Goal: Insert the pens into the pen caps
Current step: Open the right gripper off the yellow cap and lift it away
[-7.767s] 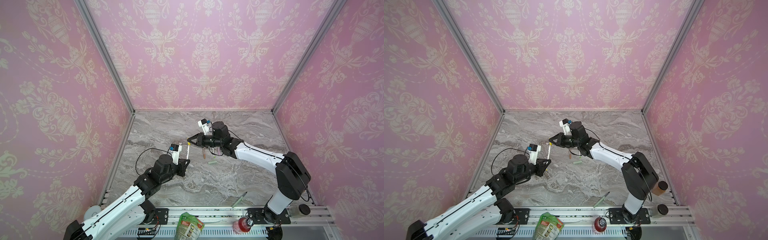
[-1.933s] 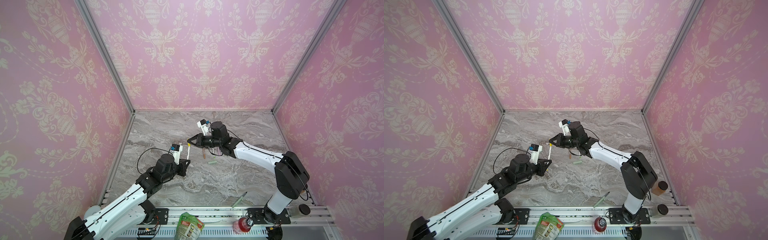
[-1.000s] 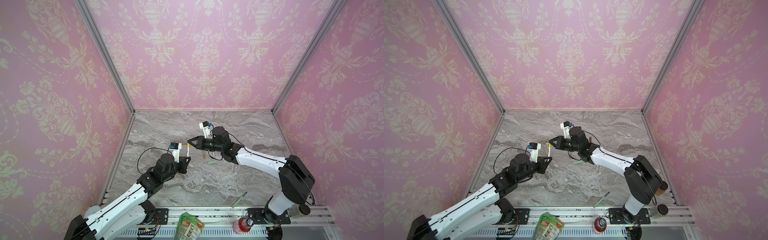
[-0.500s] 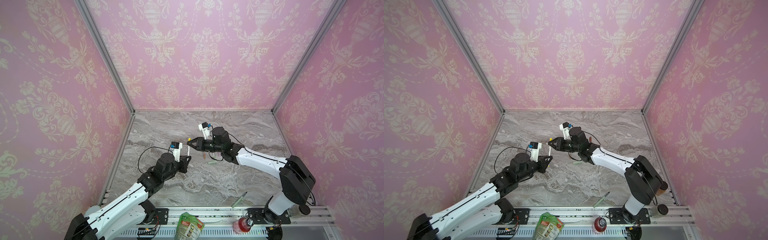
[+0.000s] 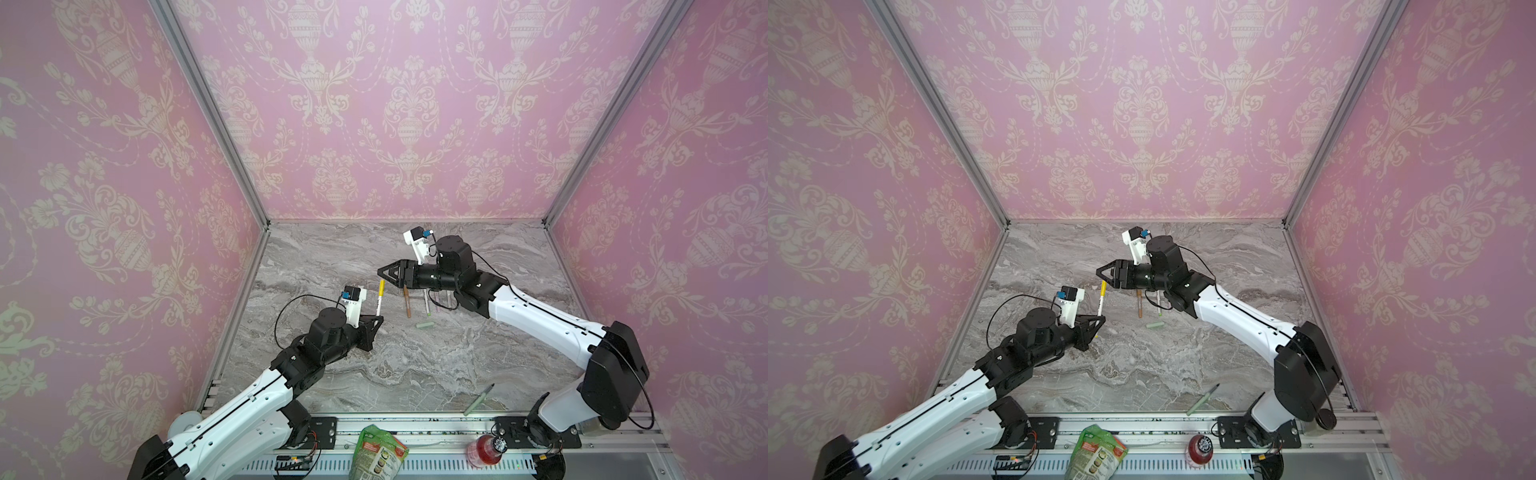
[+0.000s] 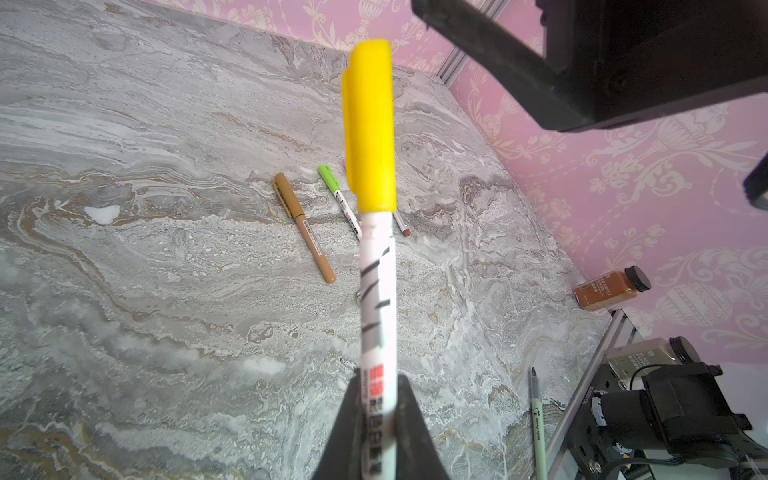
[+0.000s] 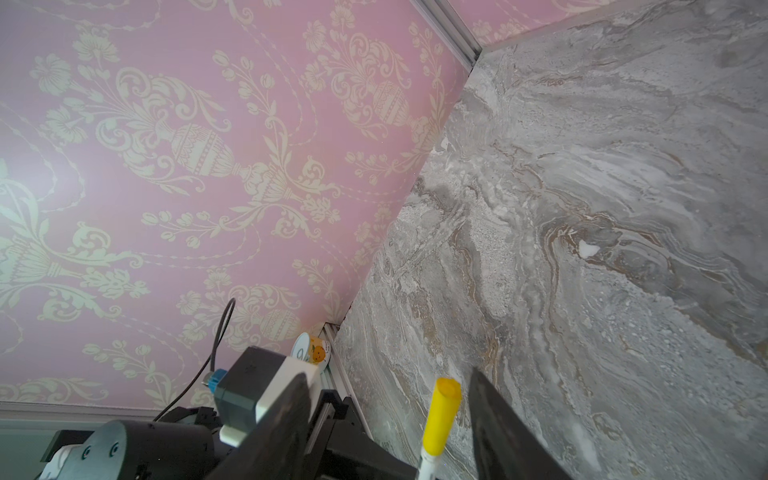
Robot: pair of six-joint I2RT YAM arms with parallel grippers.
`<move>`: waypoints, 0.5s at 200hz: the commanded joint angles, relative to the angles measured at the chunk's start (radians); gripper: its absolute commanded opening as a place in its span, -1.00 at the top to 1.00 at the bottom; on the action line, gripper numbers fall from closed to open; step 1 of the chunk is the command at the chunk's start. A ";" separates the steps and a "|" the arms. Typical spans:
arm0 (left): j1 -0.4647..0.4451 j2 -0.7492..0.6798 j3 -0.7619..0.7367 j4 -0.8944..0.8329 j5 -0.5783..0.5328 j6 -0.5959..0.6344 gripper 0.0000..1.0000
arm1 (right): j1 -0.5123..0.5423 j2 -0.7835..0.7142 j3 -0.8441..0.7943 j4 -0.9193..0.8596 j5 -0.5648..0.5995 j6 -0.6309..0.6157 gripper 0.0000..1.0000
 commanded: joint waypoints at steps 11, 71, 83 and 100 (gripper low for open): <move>0.006 -0.005 -0.004 -0.001 0.028 0.020 1.00 | -0.003 0.049 0.056 -0.067 -0.025 -0.046 -0.22; 0.005 -0.005 0.002 0.007 0.027 0.019 1.00 | 0.000 0.094 0.059 -0.070 -0.033 -0.034 -0.06; 0.006 -0.003 0.004 0.010 0.029 0.020 1.00 | 0.000 0.101 0.061 -0.073 -0.038 -0.034 -0.02; 0.006 0.002 0.007 0.012 0.029 0.021 1.00 | 0.003 0.112 0.065 -0.072 -0.048 -0.028 0.12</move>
